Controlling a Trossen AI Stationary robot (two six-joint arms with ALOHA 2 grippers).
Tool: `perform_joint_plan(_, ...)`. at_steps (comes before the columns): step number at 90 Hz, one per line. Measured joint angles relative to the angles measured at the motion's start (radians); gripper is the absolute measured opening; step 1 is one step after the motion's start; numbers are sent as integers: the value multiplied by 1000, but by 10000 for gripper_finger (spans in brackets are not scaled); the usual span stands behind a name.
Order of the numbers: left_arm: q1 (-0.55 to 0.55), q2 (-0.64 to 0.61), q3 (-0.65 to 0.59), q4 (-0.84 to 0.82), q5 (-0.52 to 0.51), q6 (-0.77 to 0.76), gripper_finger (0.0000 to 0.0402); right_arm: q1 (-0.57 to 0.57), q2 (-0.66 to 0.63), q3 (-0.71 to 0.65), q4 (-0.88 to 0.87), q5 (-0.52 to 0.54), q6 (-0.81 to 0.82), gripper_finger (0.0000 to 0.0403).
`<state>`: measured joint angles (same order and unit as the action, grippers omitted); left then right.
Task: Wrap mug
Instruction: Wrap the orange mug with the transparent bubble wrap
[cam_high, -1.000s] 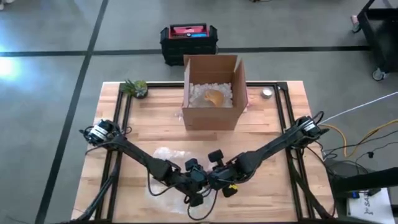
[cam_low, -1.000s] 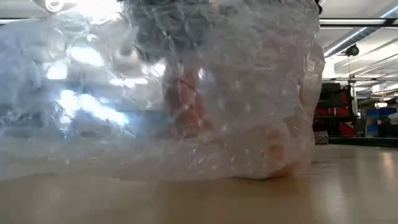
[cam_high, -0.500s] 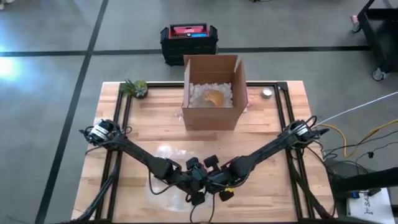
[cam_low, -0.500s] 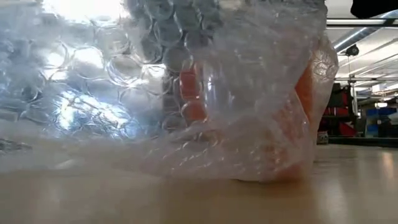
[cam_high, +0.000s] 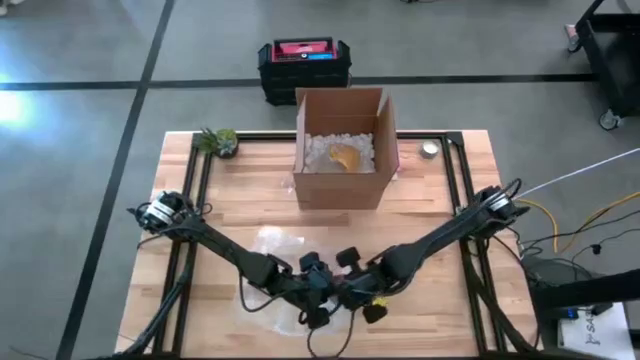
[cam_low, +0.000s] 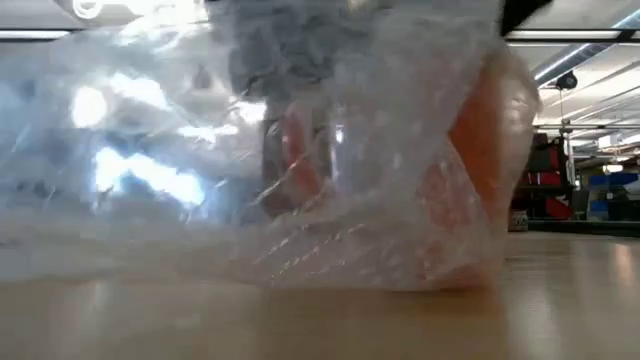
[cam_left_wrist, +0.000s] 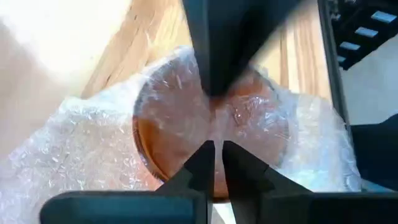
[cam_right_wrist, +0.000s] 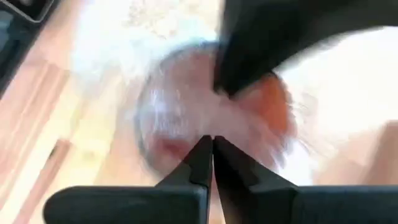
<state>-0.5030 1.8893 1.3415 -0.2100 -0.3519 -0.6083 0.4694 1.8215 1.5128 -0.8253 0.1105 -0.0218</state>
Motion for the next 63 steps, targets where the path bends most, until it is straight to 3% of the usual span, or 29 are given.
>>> perform_joint_plan(21, 0, -20, 0, -6, 6, -2, 20, 3, -112, -4, -156, 17, 86, 0)
perform_joint_plan(36, 1, -103, -1, -66, 43, 2, 20, 20, -202, -114, -179, 34, 175, 0)
perform_joint_plan(53, 5, -212, -1, -321, 56, -42, 21, 59, -312, -329, -105, 142, 341, 0)
perform_joint_plan(63, 10, -256, -1, -549, 31, -222, 32, 91, -360, -458, 11, 176, 444, 0)
